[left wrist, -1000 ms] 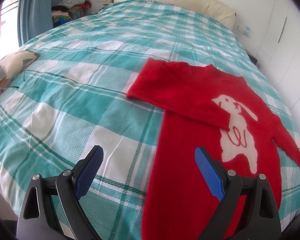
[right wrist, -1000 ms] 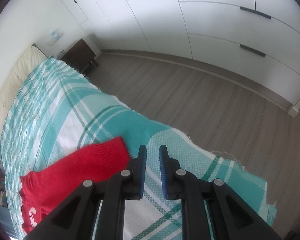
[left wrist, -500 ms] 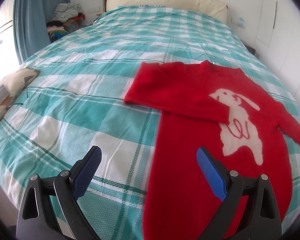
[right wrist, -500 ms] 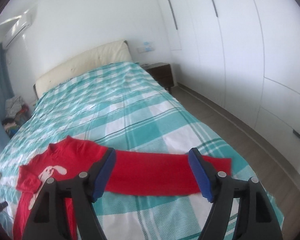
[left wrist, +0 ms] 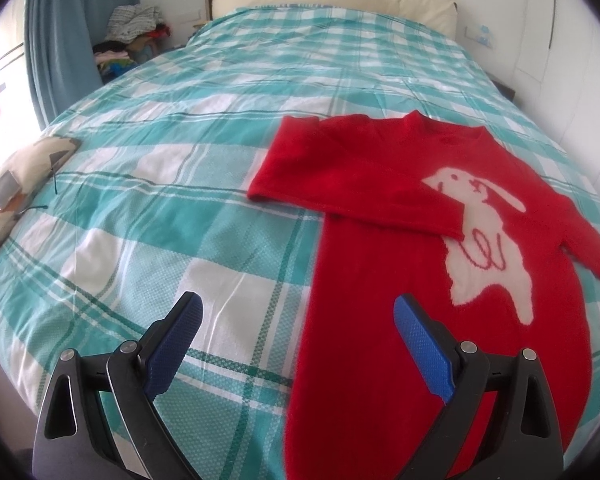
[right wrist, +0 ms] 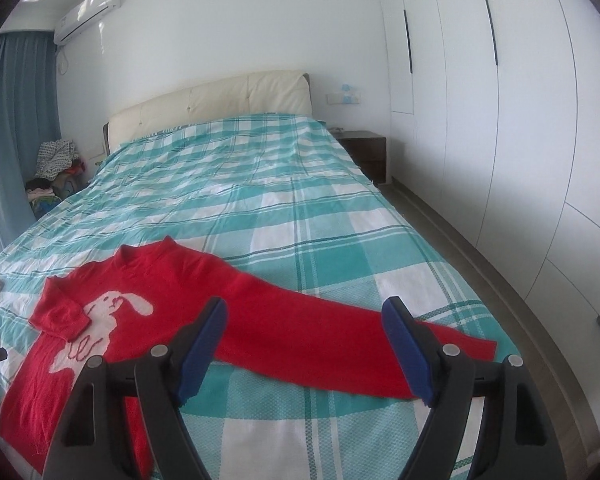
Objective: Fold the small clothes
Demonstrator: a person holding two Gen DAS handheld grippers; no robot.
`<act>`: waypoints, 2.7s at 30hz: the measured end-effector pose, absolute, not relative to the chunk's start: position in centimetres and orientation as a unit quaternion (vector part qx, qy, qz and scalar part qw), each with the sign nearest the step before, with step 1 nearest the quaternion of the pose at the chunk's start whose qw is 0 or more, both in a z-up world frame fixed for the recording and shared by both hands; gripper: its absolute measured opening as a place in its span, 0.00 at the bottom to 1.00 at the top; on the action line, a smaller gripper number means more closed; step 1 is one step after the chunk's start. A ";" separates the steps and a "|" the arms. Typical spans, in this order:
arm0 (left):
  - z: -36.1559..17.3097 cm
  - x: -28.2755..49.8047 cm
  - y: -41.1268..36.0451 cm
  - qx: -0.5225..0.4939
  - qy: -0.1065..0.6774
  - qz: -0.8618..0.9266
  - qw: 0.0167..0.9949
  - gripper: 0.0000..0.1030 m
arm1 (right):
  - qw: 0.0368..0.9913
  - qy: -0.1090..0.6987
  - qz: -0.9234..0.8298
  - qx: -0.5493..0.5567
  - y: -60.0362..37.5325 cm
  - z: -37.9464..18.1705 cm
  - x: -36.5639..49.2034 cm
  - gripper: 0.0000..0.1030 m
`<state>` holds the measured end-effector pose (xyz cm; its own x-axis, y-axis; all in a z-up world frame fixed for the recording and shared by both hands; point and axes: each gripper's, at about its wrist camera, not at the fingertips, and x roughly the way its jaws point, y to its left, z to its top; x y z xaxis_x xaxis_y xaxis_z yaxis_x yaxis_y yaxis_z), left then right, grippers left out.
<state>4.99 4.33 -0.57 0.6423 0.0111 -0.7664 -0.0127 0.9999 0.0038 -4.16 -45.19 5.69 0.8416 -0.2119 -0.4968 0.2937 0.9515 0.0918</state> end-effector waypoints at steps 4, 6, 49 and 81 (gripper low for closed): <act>-0.7 5.0 4.2 0.004 0.425 0.008 0.905 0.95 | 0.952 0.251 -0.133 0.112 -46.2 5.4 -4.2 0.77; -0.8 5.0 4.2 0.004 0.425 0.008 0.905 0.95 | 0.952 0.248 -0.133 0.123 -46.6 5.4 -4.3 0.77; -0.8 4.9 3.9 0.008 0.425 0.010 0.905 0.95 | 0.954 0.252 -0.126 0.104 -45.7 5.3 -3.9 0.77; 0.0 4.8 3.9 0.017 0.431 -0.040 0.901 0.96 | 0.954 0.254 -0.126 0.097 -45.1 5.2 -3.5 0.77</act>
